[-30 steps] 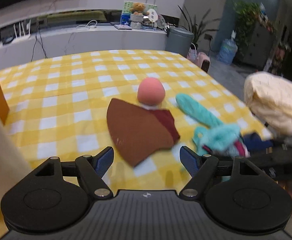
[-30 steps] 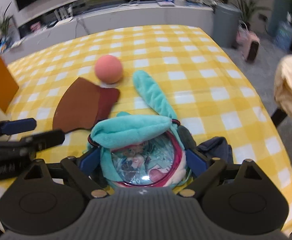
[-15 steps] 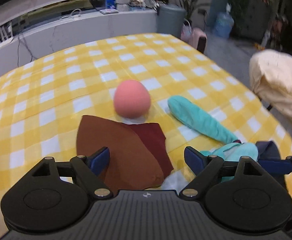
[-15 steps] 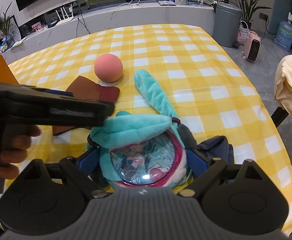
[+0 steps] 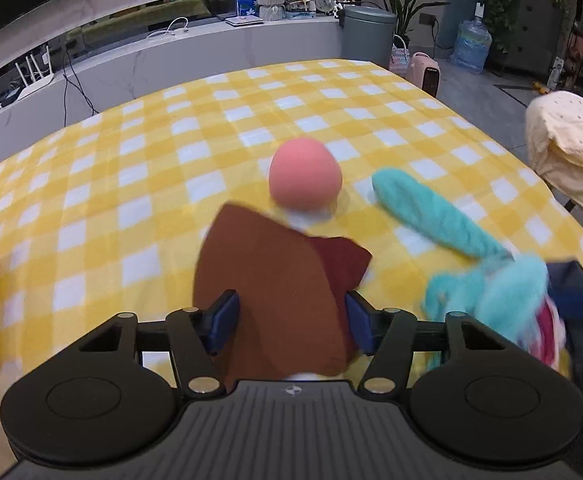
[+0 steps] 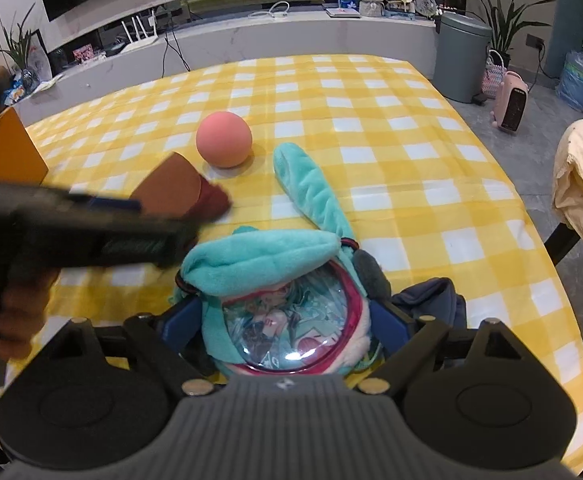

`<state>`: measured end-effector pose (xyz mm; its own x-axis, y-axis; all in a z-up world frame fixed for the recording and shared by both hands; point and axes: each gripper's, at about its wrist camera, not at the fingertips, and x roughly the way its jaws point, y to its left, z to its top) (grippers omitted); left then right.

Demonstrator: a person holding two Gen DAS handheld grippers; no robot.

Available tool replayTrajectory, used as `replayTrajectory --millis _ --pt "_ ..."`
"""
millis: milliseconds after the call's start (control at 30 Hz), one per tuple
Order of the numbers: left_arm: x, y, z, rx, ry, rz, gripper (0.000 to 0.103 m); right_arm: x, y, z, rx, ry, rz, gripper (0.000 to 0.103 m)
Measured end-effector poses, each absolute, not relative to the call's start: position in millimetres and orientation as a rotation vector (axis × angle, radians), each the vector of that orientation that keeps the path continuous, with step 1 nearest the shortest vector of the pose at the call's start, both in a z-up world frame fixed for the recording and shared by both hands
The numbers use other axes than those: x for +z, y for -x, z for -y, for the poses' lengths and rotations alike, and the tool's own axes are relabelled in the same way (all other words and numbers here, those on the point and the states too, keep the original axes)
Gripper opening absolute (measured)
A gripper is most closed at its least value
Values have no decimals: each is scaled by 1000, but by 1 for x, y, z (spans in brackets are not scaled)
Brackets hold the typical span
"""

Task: Organize soft objects
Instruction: 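Grasp the teal plush backpack with the right tool while the left tool approaches the brown felt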

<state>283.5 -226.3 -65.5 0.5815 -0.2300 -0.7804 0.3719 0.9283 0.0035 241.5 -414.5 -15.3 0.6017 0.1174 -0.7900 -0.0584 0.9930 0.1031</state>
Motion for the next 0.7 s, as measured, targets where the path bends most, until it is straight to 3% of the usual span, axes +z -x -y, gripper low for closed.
replayTrajectory --millis 100,167,200,267,400,467,500,533,567,700 --pt "-65 -260 213 -353 -181 -876 68 -14 -239 412 128 -49 -905 86" --pt "-65 -242 203 -350 -186 -866 68 -10 -234 408 153 -30 -879 69" --pt "-65 -233 197 -345 -181 -867 65 -9 -233 407 174 -30 -871 67" --pt "-64 -214 184 -344 -165 -886 62 -7 -231 402 216 -48 -875 75" --pt "-62 -180 165 -335 -162 -896 61 -9 -232 390 214 7 -876 79" --pt "-62 -166 160 -339 -181 -883 61 -6 -232 392 188 -3 -862 93" --pt "-61 -162 157 -354 -174 -878 70 -5 -232 394 174 -16 -852 95" --pt "-58 -158 153 -373 -158 -860 89 -3 -231 395 163 -28 -840 97" --pt "-53 -155 148 -402 -134 -821 96 -2 -232 397 154 -38 -833 101" --pt "-34 -155 145 -485 -134 -634 101 -15 -244 392 141 -48 -918 100"
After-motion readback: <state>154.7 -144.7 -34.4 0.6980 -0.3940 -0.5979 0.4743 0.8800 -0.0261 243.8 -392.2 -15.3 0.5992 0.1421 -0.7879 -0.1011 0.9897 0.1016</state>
